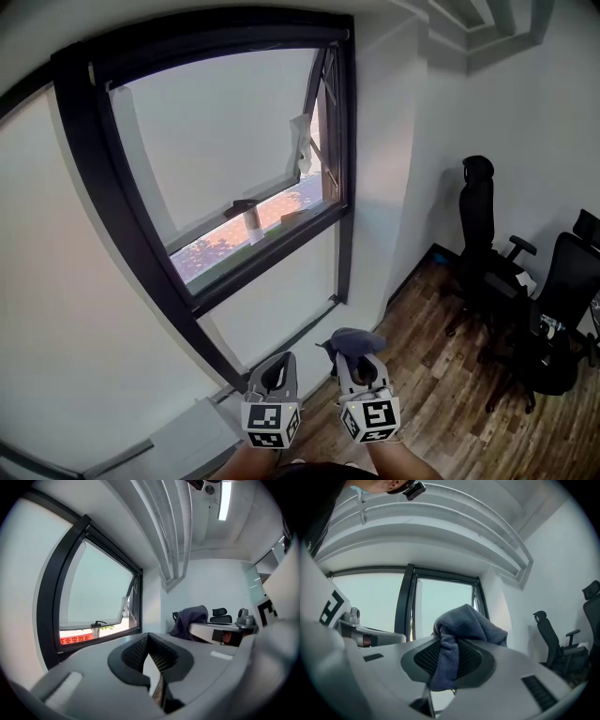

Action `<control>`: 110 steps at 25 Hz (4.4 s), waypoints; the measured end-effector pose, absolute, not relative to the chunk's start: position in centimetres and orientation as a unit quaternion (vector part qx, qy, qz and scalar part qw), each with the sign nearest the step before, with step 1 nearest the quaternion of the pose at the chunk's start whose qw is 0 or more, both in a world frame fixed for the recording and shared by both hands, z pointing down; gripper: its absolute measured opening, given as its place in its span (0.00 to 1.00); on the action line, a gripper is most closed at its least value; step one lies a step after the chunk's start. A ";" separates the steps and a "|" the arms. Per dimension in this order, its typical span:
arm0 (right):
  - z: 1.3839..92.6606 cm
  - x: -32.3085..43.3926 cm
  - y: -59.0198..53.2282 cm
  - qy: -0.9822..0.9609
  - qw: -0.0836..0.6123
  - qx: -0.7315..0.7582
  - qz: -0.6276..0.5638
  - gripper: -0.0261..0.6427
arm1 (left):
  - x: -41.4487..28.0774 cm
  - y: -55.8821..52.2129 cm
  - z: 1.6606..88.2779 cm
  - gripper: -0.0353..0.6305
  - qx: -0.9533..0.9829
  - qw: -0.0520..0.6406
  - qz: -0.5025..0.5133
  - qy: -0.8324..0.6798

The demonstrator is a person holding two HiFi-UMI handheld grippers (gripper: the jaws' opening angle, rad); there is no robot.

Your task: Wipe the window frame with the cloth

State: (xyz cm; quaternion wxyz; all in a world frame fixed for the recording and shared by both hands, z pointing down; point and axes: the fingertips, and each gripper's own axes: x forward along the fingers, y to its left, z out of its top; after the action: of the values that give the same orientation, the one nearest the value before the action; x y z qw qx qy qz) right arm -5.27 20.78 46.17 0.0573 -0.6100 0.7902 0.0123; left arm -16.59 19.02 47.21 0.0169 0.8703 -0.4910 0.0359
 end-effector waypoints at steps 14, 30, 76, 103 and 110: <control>45.3 -12.0 18.8 0.785 0.059 -0.616 0.030 0.16 | -22.7 16.6 46.3 0.07 0.880 0.004 0.018 -0.475; 46.7 -12.3 14.0 0.773 0.039 -0.631 0.052 0.16 | -23.6 12.5 48.0 0.07 0.888 -0.003 0.002 -0.460; 46.3 12.8 -28.7 0.818 0.012 -0.575 0.011 0.16 | 1.2 -26.5 47.8 0.07 0.845 0.041 0.035 -0.532; 30.9 9.7 -40.9 0.775 0.040 -0.602 0.187 0.15 | -5.4 -29.5 46.5 0.07 0.826 0.034 0.003 -0.562; 26.3 9.9 -43.9 0.756 0.057 -0.620 0.201 0.15 | -5.0 -30.1 46.1 0.07 0.830 0.035 -0.004 -0.556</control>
State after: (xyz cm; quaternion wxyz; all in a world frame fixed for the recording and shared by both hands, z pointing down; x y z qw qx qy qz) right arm 9.90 -43.90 26.28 0.0572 -0.6198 0.7564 0.2012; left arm -4.96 -30.11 46.11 0.0351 0.8302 -0.5563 -0.0043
